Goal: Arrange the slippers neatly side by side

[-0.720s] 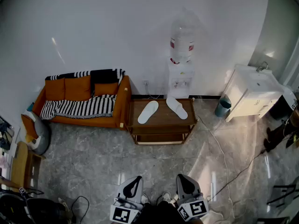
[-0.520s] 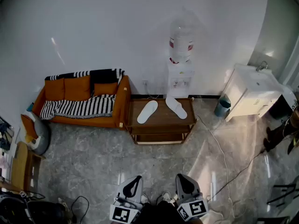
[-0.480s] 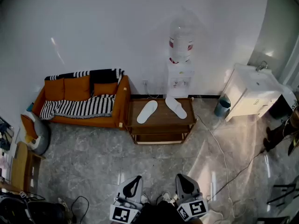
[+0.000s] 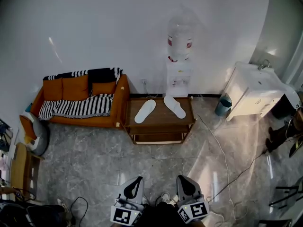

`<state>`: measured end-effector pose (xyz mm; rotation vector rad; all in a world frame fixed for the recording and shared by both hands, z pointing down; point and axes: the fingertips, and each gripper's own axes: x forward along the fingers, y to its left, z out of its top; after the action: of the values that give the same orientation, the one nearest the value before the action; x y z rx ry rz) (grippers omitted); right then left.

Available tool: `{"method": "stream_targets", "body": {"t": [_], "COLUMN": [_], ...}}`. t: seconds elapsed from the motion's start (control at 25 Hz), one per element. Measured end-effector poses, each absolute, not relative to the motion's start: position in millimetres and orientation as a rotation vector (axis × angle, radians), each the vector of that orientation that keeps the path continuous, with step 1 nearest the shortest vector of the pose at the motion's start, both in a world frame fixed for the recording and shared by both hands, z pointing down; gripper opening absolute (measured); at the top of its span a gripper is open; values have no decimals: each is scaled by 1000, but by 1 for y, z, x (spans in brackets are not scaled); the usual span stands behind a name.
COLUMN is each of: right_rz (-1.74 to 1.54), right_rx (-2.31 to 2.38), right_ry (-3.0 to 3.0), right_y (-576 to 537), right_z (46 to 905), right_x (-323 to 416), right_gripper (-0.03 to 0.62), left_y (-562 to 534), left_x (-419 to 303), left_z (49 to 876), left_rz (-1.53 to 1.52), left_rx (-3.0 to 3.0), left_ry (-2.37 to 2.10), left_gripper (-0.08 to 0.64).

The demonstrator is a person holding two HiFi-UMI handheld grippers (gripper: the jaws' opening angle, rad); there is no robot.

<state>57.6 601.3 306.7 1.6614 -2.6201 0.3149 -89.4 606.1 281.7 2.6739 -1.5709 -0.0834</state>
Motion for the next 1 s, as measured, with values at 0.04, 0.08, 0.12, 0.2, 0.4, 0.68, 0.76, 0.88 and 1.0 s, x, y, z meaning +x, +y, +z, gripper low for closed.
{"method": "stream_targets", "body": {"t": [0.04, 0.08, 0.12, 0.2, 0.4, 0.68, 0.76, 0.88, 1.0], "right_rz": [315, 316, 318, 325, 338, 326, 352, 365, 378], "right_rx": [1656, 1651, 1646, 1633, 1589, 1560, 1557, 1554, 1565], "right_ry": [-2618, -2618, -2618, -2622, -2655, -2705, -2700, -2694, -2682], "right_y": [601, 600, 599, 595, 584, 560, 555, 543, 530], "right_z": [308, 309, 311, 313, 319, 323, 327, 333, 343], "right_x": [60, 64, 67, 75, 92, 114, 116, 116, 118], "right_gripper": [12, 12, 12, 12, 12, 12, 12, 12, 12], "left_y": [606, 605, 604, 601, 597, 597, 592, 579, 564], "left_x": [-87, -83, -80, -72, -48, -30, -32, -33, -32], "left_z": [282, 283, 283, 285, 286, 294, 291, 292, 305], "left_rz": [-89, -79, -79, -86, -55, -49, -74, -42, -15], "left_rx": [2668, 2658, 2649, 2637, 2612, 2600, 2597, 2586, 2568], "left_ry": [-1576, -1578, -1584, -1602, -1643, -1724, -1747, -1751, -1739], "left_gripper": [17, 17, 17, 17, 17, 17, 17, 17, 17]}}
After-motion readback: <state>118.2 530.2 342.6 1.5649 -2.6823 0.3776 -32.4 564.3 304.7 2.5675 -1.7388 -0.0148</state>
